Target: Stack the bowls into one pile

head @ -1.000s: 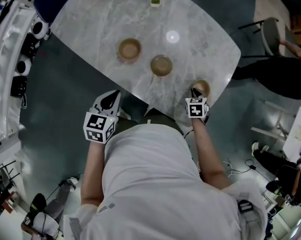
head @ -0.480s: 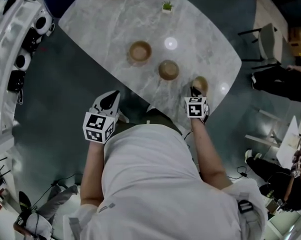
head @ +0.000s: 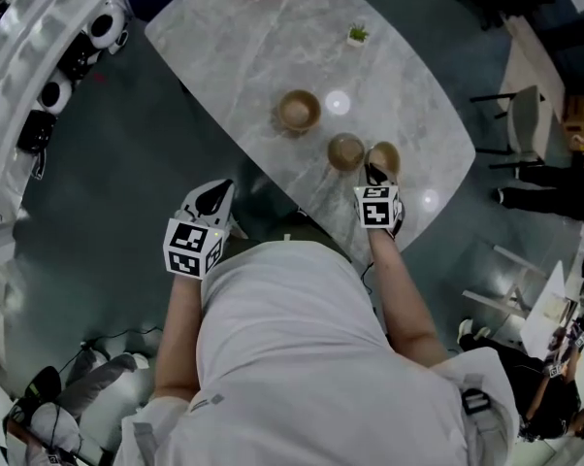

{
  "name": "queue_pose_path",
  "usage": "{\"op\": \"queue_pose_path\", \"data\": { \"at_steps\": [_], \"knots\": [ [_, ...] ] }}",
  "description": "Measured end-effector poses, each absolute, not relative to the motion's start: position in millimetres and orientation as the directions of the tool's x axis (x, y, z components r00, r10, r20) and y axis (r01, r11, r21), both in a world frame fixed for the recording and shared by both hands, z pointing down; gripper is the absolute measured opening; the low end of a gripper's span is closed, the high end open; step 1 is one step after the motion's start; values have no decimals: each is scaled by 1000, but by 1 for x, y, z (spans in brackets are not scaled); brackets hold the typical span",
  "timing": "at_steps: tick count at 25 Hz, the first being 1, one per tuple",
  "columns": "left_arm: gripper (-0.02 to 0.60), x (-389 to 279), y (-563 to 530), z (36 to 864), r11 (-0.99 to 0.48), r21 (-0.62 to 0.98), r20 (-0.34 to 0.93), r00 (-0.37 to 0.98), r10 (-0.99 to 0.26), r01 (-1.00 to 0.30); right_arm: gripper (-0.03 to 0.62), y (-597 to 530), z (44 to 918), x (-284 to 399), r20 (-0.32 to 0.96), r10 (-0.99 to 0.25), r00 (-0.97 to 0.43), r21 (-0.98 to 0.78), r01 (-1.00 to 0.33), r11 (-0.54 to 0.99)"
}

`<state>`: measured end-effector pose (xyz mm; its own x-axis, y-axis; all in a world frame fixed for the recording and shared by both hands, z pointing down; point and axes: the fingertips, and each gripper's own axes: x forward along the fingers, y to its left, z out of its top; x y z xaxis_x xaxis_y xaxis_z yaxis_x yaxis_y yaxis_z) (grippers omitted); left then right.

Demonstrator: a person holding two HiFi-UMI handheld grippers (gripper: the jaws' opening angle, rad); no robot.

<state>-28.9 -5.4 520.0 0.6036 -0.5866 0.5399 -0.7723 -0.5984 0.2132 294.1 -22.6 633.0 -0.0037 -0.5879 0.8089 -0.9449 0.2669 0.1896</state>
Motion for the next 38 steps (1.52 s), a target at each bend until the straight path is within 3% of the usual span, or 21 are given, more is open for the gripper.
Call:
{"op": "queue_pose_path", "data": {
  "at_steps": [23, 38],
  "knots": [
    [3, -129, 24, 523, -301, 230, 546, 379, -748, -925, 35, -113, 630, 149, 799, -552, -237, 201, -761, 617],
    [3, -148, 47, 527, -175, 238, 575, 284, -767, -955, 37, -139, 651, 114, 821, -498, -280, 217, -652, 726]
  ]
}}
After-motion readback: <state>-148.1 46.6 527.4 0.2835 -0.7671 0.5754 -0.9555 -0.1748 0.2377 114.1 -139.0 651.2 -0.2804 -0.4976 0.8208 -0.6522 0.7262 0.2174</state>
